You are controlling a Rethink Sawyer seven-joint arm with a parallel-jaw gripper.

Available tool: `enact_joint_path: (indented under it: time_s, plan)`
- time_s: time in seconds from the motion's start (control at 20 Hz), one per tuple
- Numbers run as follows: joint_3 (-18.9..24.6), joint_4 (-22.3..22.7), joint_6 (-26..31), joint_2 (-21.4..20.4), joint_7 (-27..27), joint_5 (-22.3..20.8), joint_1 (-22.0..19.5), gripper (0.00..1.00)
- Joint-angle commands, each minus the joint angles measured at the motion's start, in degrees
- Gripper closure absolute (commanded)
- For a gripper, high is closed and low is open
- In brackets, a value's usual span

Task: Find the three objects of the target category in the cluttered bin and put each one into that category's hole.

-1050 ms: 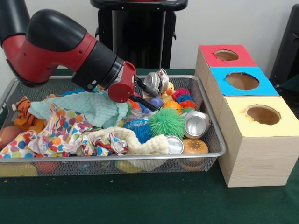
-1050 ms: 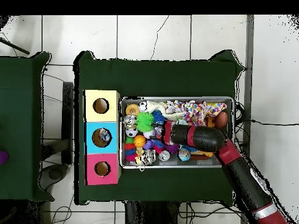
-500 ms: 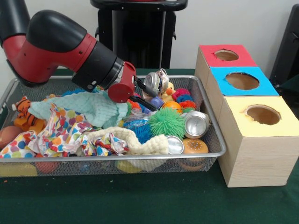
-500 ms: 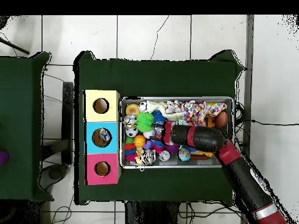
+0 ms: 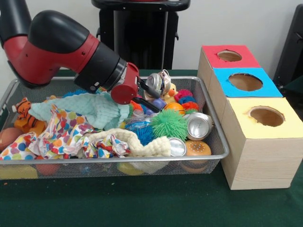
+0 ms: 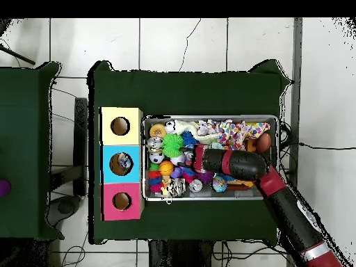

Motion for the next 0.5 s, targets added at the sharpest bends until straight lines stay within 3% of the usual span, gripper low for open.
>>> enact_joint_path:
  time_s: [0.05, 0.5]
  plan:
    - [-3.40, -7.15, -0.42, 0.18, 3.04, 0.91, 1.40, 0.00]
    - [-3.35, -8.37, 0.12, 0.75, 2.50, 1.72, 1.75, 0.00]
